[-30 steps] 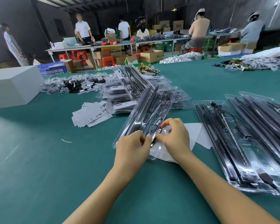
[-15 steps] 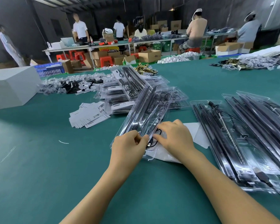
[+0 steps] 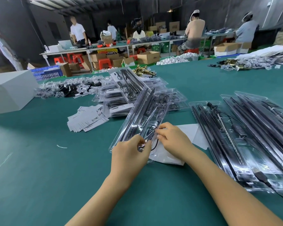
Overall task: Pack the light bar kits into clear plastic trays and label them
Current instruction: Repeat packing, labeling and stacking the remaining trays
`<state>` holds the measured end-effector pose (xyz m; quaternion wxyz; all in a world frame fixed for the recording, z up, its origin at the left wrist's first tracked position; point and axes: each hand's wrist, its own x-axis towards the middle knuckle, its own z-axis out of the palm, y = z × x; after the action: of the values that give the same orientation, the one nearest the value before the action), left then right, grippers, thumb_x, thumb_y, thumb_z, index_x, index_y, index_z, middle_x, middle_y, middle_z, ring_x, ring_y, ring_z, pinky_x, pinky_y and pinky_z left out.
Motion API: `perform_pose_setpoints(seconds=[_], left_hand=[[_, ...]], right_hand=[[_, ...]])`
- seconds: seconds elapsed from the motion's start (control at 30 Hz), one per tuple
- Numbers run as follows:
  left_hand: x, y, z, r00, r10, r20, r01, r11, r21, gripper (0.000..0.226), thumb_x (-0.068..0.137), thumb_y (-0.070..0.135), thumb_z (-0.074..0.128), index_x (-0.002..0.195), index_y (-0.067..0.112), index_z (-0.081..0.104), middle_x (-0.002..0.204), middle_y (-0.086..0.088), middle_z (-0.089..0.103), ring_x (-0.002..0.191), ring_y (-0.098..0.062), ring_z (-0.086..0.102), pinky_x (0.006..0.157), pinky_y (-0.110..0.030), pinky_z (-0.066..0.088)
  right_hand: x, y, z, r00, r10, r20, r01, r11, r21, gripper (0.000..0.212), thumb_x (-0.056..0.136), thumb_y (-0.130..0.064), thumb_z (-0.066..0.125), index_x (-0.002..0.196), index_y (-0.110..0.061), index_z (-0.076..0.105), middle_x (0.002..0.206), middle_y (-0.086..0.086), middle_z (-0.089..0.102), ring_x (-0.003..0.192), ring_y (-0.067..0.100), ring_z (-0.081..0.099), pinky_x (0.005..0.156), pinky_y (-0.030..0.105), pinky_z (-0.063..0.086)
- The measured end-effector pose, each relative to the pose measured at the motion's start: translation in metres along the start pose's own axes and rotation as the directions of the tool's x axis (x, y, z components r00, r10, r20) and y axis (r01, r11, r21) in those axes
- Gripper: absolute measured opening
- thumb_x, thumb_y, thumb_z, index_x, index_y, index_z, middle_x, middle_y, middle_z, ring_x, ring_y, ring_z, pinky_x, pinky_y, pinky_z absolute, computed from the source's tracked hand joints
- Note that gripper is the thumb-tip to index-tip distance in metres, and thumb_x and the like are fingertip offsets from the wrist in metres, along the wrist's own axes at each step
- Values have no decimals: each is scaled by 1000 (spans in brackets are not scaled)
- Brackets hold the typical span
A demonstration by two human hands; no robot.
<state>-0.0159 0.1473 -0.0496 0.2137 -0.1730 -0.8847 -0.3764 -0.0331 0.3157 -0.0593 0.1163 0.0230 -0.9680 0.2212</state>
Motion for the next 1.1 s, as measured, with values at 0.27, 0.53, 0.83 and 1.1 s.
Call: perform_pose_setpoints(seconds=[0.27, 0.53, 0.83, 1.1], left_hand=[[-2, -3, 1, 979, 156, 128, -177, 968, 176, 28, 79, 43, 66, 79, 15, 64, 66, 0, 66, 66, -27, 59, 61, -33, 47], [-2, 0, 2, 944, 176, 278, -263, 911, 317, 37, 84, 52, 53, 95, 17, 58, 89, 3, 64, 86, -25, 60, 66, -29, 41], [0, -3, -5, 951, 213, 226, -280, 903, 325, 29, 81, 23, 65, 65, 8, 46, 66, -4, 54, 56, -31, 48, 49, -32, 40], [9, -23, -15, 943, 277, 186, -311, 931, 191, 30, 81, 28, 58, 66, 3, 62, 68, -3, 67, 70, -29, 67, 51, -38, 51]], right_hand=[[1, -3, -11, 921, 384, 70, -321, 642, 697, 31, 88, 10, 49, 92, -7, 74, 123, 2, 65, 106, 18, 61, 94, 30, 48], [0, 0, -41, 699, 694, 175, -360, 130, 924, 27, 90, 10, 41, 81, -1, 63, 88, 14, 62, 74, 27, 66, 67, 34, 56], [-5, 16, -52, 723, 669, 172, -483, 312, 818, 15, 91, -6, 52, 83, -11, 64, 78, 5, 67, 62, 16, 62, 53, 24, 44], [-9, 0, -42, 868, 452, -206, -313, 819, 482, 16, 88, -14, 57, 74, -15, 65, 71, 0, 68, 67, 21, 64, 67, 33, 51]])
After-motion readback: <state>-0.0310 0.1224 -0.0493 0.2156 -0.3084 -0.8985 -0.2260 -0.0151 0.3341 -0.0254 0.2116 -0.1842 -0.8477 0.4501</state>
